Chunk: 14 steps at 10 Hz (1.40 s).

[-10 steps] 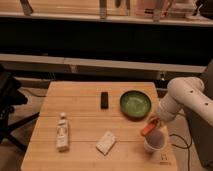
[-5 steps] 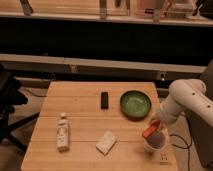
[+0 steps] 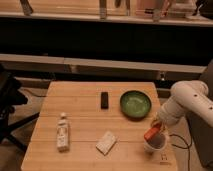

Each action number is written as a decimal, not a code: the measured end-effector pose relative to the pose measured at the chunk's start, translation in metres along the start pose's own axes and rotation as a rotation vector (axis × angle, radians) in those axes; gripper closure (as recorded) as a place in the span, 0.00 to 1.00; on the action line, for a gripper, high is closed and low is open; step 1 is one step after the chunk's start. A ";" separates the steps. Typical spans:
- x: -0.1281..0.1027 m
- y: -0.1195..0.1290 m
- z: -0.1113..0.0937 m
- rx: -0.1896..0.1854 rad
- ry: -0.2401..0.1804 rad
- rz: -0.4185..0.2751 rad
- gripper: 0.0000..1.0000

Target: Place the pepper in the ceramic cup

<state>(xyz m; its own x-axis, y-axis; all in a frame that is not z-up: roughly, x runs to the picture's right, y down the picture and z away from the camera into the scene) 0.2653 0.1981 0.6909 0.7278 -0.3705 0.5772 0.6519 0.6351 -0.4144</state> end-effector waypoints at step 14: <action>0.002 0.012 0.004 -0.010 0.005 -0.012 0.96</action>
<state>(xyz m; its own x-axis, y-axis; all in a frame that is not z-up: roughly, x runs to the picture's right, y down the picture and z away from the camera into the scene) 0.2740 0.2079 0.6895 0.7206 -0.3817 0.5788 0.6630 0.6234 -0.4144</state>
